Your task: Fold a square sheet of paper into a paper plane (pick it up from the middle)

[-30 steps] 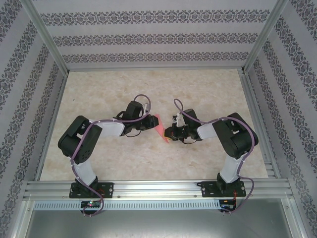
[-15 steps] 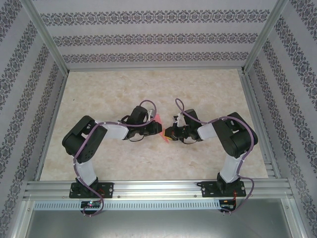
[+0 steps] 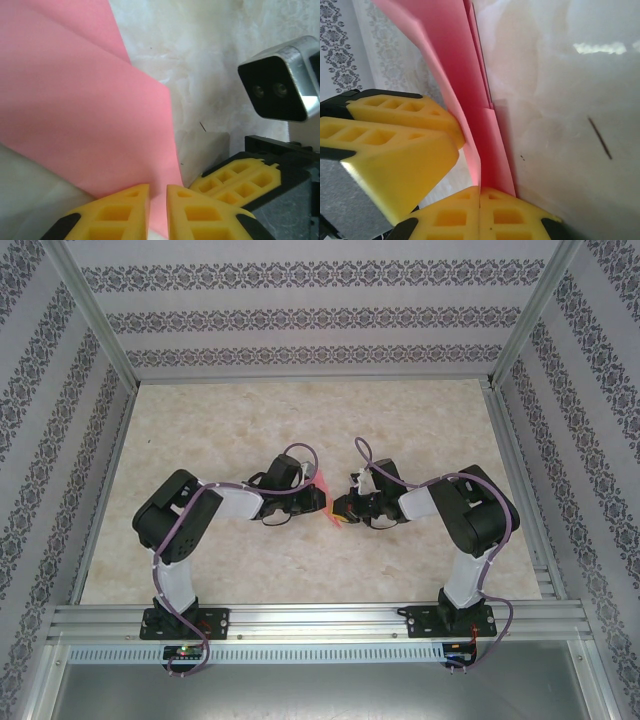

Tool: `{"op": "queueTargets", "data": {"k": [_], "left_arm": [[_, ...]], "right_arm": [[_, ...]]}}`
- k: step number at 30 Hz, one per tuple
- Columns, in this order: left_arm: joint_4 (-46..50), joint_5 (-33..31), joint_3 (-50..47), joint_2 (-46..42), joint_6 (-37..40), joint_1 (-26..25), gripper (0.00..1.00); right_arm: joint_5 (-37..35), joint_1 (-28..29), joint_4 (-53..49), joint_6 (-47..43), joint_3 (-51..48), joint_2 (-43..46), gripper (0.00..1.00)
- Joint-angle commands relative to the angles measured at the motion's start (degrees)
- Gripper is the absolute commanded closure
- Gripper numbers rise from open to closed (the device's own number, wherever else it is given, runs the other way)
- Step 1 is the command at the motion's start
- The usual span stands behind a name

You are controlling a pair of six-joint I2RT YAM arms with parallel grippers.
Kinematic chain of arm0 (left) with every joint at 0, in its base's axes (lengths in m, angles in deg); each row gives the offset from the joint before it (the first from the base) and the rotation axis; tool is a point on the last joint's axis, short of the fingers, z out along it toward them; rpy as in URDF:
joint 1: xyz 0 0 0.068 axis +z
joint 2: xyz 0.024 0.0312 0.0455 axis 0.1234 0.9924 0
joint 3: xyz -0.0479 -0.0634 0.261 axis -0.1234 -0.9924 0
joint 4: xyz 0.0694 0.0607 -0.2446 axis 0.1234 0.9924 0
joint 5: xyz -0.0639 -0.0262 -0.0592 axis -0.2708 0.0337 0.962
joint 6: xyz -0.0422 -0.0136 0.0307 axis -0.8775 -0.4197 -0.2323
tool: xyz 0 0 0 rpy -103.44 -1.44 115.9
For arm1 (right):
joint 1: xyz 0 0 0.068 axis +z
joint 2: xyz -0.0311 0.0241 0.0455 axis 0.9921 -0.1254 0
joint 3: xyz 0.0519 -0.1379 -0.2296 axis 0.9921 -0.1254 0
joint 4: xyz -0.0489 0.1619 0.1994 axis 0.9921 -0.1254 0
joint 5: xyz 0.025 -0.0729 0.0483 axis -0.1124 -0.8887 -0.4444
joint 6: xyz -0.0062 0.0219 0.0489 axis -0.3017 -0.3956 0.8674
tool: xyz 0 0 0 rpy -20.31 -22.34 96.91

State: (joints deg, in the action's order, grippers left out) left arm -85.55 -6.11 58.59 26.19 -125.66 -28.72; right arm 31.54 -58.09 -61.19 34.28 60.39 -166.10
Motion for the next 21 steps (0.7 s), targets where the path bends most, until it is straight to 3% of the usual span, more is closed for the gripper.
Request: {"op": "queueTargets", "data": {"k": [1,12,21], "left_arm": [[3.91,-3.33,1.83,1.54,1.11,-0.63,0.82],[10.15,-6.15,3.47,3.29,0.17,-0.67,0.84],[9.55,-5.92,3.01,3.15,-0.19,-0.64,0.84]], "right_arm": [[-5.66,-0.63,-6.12,-0.63,-0.54,-2.97,0.98],[-2.93,-0.38,-10.54,-2.61,0.73,2.76,0.86],[-3.28,0.16,-17.26,-6.96,0.74,4.86,0.88]]}}
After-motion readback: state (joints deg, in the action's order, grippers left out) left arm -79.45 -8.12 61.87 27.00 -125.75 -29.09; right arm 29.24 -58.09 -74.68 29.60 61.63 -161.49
